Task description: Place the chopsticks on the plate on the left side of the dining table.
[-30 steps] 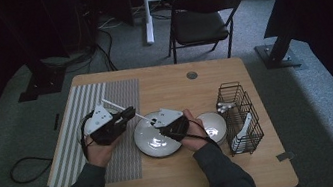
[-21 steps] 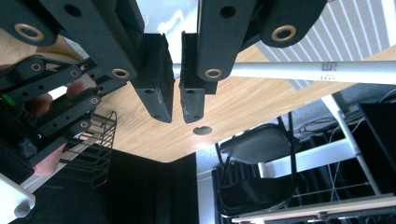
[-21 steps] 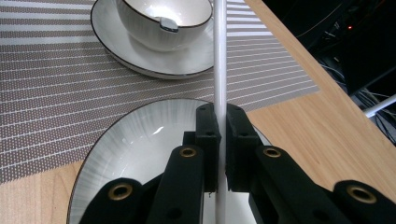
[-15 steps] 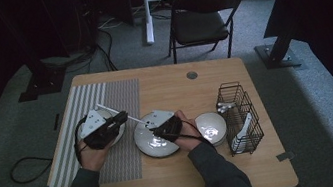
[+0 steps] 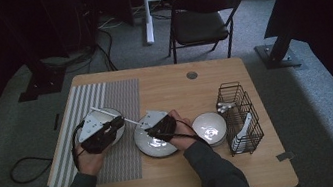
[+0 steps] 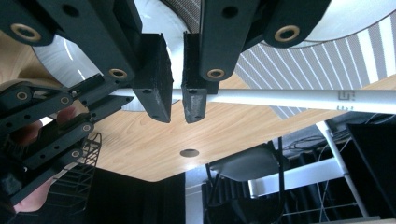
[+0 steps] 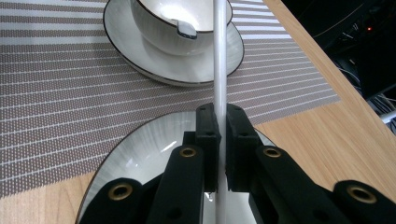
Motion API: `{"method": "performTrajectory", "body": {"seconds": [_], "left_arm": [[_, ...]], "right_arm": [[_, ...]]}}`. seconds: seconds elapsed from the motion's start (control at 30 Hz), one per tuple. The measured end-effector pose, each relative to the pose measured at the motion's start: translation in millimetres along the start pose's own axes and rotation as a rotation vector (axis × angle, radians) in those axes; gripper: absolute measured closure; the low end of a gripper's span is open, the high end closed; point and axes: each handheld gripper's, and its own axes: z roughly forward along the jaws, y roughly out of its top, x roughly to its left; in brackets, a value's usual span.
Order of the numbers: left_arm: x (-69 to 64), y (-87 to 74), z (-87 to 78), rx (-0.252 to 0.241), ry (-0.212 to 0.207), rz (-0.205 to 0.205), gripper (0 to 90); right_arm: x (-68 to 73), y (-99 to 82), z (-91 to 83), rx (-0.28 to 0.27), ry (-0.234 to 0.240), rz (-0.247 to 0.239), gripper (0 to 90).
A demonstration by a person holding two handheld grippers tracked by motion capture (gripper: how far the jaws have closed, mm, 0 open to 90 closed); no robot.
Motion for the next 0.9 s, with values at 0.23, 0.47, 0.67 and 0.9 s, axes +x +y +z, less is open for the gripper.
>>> {"method": "performTrajectory", "body": {"seconds": [0.23,0.47,0.67,0.9], "left_arm": [[2.0,-6.1,-3.4,0.008,0.013,-0.01,81.9],[3.5,-14.1,-7.1,0.011,0.028,-0.026,81.1],[5.7,-20.7,-12.2,0.014,0.042,-0.041,81.0],[8.1,-31.1,-17.3,0.022,0.063,-0.062,80.6]], "right_arm": [[1.5,3.9,5.6,0.003,0.013,-0.006,85.8],[4.0,4.6,11.8,0.013,0.027,-0.01,85.9],[7.5,7.8,17.2,0.012,0.039,-0.017,85.8],[11.2,12.3,22.5,0.018,0.054,-0.034,85.8]]}}
